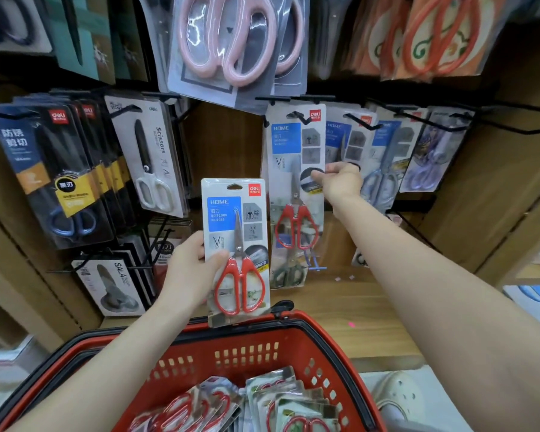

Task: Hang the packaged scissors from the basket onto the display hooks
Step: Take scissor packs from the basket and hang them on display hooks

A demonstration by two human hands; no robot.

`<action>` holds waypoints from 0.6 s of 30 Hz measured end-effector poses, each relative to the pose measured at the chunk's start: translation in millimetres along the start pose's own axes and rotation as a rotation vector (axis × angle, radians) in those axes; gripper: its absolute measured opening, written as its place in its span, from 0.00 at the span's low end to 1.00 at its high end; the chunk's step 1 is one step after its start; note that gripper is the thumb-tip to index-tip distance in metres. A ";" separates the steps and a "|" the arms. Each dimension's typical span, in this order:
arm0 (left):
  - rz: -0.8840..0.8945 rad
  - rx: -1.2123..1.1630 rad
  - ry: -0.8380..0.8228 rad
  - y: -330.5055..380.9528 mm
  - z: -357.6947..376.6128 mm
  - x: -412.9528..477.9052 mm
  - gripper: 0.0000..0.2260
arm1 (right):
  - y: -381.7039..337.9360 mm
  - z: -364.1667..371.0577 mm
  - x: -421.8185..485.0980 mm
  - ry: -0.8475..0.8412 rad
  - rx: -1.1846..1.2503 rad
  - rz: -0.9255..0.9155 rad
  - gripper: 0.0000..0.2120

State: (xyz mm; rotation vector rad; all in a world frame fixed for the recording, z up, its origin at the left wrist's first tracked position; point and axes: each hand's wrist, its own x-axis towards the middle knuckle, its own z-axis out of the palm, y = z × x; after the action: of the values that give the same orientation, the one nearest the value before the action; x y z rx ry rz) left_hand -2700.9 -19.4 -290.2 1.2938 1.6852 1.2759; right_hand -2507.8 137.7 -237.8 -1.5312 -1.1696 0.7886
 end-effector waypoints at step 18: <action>-0.285 -0.205 -0.093 -11.2 26.8 0.0 0.11 | 7.1 -4.5 -10.1 -0.178 0.129 -0.030 0.07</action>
State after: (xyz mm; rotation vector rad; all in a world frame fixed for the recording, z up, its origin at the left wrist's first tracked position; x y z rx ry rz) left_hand -2680.4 -11.7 -309.1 0.9411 1.5629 1.1655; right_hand -2504.9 126.5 -244.1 -1.3560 -1.2431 0.9774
